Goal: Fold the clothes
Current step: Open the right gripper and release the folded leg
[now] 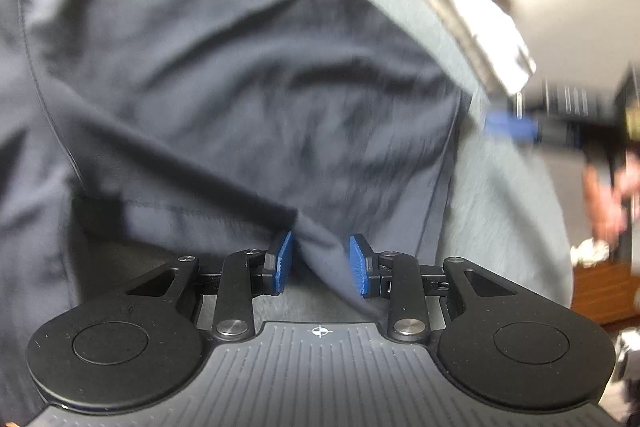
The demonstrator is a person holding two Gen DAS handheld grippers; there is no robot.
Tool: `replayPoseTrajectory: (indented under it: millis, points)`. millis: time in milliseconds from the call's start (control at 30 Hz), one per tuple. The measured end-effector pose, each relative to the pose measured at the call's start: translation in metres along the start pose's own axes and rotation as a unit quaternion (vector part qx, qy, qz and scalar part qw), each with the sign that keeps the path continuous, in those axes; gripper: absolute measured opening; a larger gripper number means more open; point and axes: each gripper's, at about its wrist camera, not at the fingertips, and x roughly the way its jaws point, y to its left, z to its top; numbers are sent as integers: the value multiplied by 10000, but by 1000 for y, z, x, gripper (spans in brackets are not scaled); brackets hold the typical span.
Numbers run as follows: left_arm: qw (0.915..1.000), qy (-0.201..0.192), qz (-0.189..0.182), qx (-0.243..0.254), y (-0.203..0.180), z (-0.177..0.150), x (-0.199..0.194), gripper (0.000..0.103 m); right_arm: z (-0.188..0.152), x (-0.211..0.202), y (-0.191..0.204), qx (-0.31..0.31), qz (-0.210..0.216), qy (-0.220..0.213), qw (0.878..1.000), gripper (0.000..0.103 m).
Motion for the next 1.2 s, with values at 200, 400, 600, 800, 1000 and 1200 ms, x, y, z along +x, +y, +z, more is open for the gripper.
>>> replayPoseTrajectory:
  millis: [200,400,600,800,1000,1200]
  points:
    - [9998,-9,-38,-204,5,-4,-2,31,41,43,3,-609,-494,115,9969,59]
    - [9995,84,-46,-307,8,-4,-1,31,27,53,4,-1083,-886,660,9880,24]
    - [9980,202,-109,-581,14,-3,1,31,53,16,16,-978,-665,30,9930,35]
    - [9940,350,-69,-1037,19,0,5,31,111,76,113,-2010,109,123,9795,46]
    - [9888,471,-69,-1415,25,-6,7,30,130,167,178,-2709,243,813,9589,40]
    - [9853,613,-73,-1590,30,-11,9,30,141,174,193,-3300,-6,712,9413,0]
